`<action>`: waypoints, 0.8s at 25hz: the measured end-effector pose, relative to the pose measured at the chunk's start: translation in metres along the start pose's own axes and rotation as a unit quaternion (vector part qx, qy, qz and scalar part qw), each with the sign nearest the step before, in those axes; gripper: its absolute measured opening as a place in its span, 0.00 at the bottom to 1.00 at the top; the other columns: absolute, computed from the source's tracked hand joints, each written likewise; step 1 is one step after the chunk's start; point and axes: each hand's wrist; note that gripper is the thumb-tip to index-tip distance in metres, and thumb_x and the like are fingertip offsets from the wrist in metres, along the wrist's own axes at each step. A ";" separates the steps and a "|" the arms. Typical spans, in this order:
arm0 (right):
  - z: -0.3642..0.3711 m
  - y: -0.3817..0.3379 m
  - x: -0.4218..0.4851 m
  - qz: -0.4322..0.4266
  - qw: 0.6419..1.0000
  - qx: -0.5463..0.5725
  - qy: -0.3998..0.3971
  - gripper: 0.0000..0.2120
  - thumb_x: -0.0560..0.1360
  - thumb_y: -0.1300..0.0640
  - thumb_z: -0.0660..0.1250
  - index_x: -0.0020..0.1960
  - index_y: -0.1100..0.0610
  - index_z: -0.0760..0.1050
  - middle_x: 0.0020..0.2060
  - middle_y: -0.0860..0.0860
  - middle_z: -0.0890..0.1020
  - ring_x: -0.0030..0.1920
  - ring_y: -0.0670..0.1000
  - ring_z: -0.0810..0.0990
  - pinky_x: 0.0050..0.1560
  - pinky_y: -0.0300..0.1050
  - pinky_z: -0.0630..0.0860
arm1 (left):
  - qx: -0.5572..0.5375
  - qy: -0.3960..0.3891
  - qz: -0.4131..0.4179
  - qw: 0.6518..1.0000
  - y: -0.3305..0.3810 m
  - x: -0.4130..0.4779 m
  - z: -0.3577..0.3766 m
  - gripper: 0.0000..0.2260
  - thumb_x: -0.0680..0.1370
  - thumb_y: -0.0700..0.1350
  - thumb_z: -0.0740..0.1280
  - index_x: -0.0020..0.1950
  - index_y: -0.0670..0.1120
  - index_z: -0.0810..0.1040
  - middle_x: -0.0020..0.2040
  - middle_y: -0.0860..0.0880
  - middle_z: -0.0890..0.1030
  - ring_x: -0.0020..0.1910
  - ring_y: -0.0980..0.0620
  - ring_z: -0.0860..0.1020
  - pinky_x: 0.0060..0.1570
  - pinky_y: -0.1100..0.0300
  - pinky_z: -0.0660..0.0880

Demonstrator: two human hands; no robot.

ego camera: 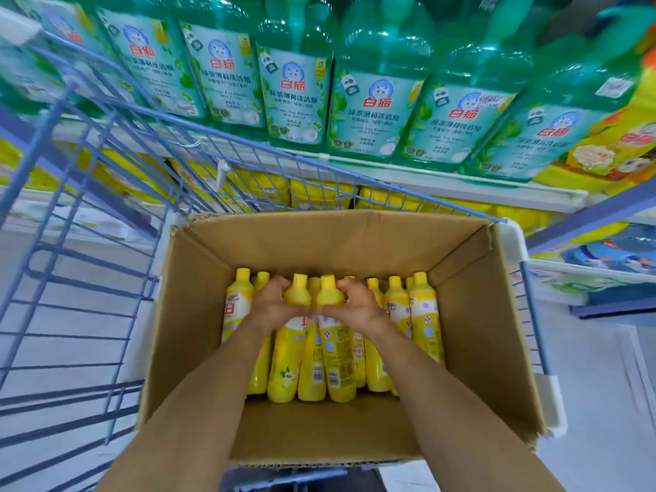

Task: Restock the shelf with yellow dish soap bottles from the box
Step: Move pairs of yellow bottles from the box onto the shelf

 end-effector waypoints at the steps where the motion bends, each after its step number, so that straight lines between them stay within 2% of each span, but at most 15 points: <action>1: -0.002 -0.001 -0.006 -0.018 1.000 -0.005 0.005 0.42 0.55 0.33 0.79 0.60 0.56 0.78 0.51 0.49 0.82 0.50 0.48 0.79 0.40 0.35 0.71 | -0.011 -0.003 0.013 1.000 0.006 -0.008 -0.002 0.31 0.59 0.51 0.84 0.56 0.44 0.76 0.47 0.50 0.79 0.47 0.50 0.77 0.42 0.58 0.72; 2: -0.005 -0.002 -0.012 -0.036 0.999 -0.006 0.006 0.45 0.52 0.30 0.77 0.61 0.57 0.79 0.51 0.49 0.82 0.50 0.48 0.79 0.40 0.35 0.71 | -0.014 -0.013 0.030 0.999 0.010 -0.015 -0.005 0.32 0.56 0.53 0.84 0.54 0.43 0.77 0.47 0.50 0.80 0.47 0.51 0.78 0.41 0.60 0.72; 4: -0.026 -0.021 -0.036 -0.057 0.998 0.005 0.018 0.44 0.52 0.32 0.78 0.61 0.56 0.79 0.51 0.49 0.84 0.51 0.49 0.81 0.45 0.40 0.75 | -0.021 -0.035 0.059 0.997 0.025 -0.037 -0.019 0.26 0.56 0.49 0.85 0.49 0.44 0.79 0.44 0.48 0.81 0.45 0.52 0.78 0.37 0.63 0.74; 6: -0.057 -0.050 -0.067 -0.083 0.995 0.016 0.045 0.37 0.59 0.41 0.83 0.61 0.57 0.79 0.51 0.48 0.84 0.52 0.48 0.81 0.49 0.41 0.75 | -0.023 -0.010 0.091 0.996 0.044 -0.061 -0.042 0.25 0.54 0.51 0.83 0.44 0.45 0.79 0.42 0.45 0.83 0.42 0.51 0.77 0.40 0.53 0.78; 8: -0.094 -0.087 -0.097 -0.114 0.991 0.024 0.071 0.32 0.63 0.49 0.84 0.63 0.57 0.79 0.53 0.49 0.84 0.54 0.47 0.80 0.53 0.41 0.75 | -0.046 0.005 0.125 0.991 0.080 -0.086 -0.071 0.28 0.52 0.54 0.82 0.46 0.44 0.81 0.44 0.44 0.85 0.42 0.52 0.79 0.44 0.47 0.80; 11: -0.157 -0.152 -0.145 -0.184 0.976 0.043 0.104 0.31 0.65 0.53 0.84 0.65 0.59 0.78 0.57 0.52 0.83 0.57 0.48 0.80 0.59 0.45 0.77 | -0.060 0.007 0.191 0.980 0.169 -0.144 -0.126 0.20 0.59 0.43 0.85 0.45 0.47 0.81 0.44 0.49 0.84 0.44 0.52 0.81 0.47 0.50 0.79; 14: -0.219 -0.215 -0.193 -0.248 0.957 0.032 0.144 0.31 0.63 0.51 0.84 0.61 0.59 0.79 0.52 0.49 0.83 0.50 0.49 0.80 0.51 0.46 0.78 | -0.060 0.024 0.273 0.960 0.254 -0.203 -0.171 0.18 0.63 0.39 0.84 0.45 0.45 0.78 0.42 0.49 0.81 0.41 0.55 0.78 0.43 0.54 0.77; 16: -0.260 -0.252 -0.226 -0.298 0.938 0.032 0.175 0.26 0.61 0.50 0.83 0.55 0.54 0.79 0.46 0.46 0.83 0.44 0.46 0.81 0.46 0.44 0.78 | -0.067 0.045 0.330 0.941 0.297 -0.233 -0.201 0.17 0.63 0.37 0.83 0.45 0.44 0.79 0.40 0.51 0.80 0.37 0.59 0.76 0.38 0.63 0.74; 17: -0.280 -0.270 -0.240 -0.319 0.927 0.028 0.195 0.23 0.61 0.51 0.84 0.53 0.50 0.79 0.44 0.44 0.83 0.42 0.44 0.80 0.45 0.43 0.77 | -0.066 0.063 0.344 0.935 0.321 -0.246 -0.215 0.18 0.62 0.39 0.84 0.45 0.46 0.79 0.40 0.52 0.81 0.38 0.59 0.77 0.38 0.65 0.75; 18: -0.299 -0.287 -0.254 -0.339 0.916 0.028 0.210 0.22 0.62 0.52 0.84 0.50 0.48 0.77 0.42 0.42 0.81 0.41 0.42 0.78 0.43 0.42 0.76 | -0.061 0.083 0.359 0.928 0.343 -0.257 -0.227 0.19 0.60 0.43 0.85 0.45 0.46 0.80 0.41 0.52 0.83 0.40 0.56 0.80 0.41 0.64 0.78; 20: -0.330 -0.312 -0.281 -0.369 0.899 0.042 0.233 0.19 0.62 0.51 0.84 0.46 0.45 0.76 0.40 0.41 0.81 0.40 0.41 0.78 0.42 0.43 0.77 | -0.071 0.106 0.399 0.908 0.377 -0.273 -0.243 0.26 0.55 0.51 0.84 0.49 0.46 0.82 0.47 0.48 0.86 0.47 0.48 0.84 0.49 0.53 0.82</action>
Point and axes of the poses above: each hand's wrist, its own x-axis towards the middle knuckle, its own z-axis out of the palm, y = z × x
